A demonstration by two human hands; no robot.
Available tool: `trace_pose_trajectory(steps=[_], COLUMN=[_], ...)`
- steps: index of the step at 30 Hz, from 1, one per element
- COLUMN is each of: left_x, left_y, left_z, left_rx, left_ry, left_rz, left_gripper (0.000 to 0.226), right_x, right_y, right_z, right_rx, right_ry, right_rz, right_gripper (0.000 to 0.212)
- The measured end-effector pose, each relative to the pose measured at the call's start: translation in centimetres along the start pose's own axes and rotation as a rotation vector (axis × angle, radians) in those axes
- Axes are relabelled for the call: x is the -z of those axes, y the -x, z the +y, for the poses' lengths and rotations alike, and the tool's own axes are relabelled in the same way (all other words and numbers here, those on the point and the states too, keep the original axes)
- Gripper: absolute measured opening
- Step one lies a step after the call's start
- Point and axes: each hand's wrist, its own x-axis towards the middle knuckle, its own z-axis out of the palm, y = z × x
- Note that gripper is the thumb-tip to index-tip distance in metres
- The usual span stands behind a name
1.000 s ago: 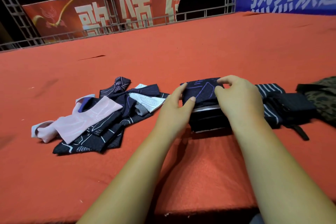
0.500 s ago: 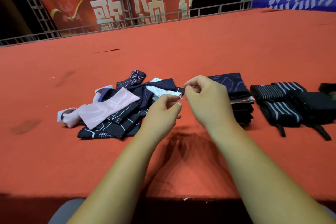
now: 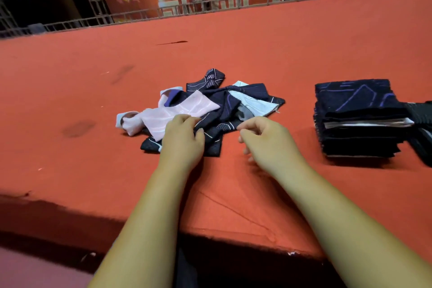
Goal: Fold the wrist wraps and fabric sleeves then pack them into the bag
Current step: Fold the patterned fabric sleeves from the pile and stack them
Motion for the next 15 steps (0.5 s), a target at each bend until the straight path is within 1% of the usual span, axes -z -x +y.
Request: trace_pose_trajectory(steps=[2, 7, 11, 13, 15], left_x=[-0.6, -2.3, -2.0, -2.0, -1.6], left_y=[-0.7, -1.5, -1.9, -2.0, -2.0], left_z=[-0.7, -1.0, -0.8, -0.9, -0.9], left_rx=[-0.001, 0.082, 0.181, 0.195, 0.165], left_ry=[-0.039, -0.175, -0.193, -0.199, -0.187], left_rz=[-0.041, -0.13, -0.226, -0.225, -0.16], left_gripper=[0.043, 0.06, 0.074, 0.078, 0.073], right_x=[-0.6, -0.6, -0.1, 0.3, 0.6], right_y=[0.1, 0.3, 0.4, 0.7, 1.1], right_z=[0.3, 1.2, 1.4, 1.1, 0.8], right_rx=[-0.009, -0.013, -0.032, -0.031, -0.017], right_ry=[-0.003, 0.013, -0.009, -0.042, -0.068], right_rz=[-0.026, -0.041, -0.048, -0.034, -0.008], right_gripper=[0.02, 0.021, 0.023, 0.023, 0.024])
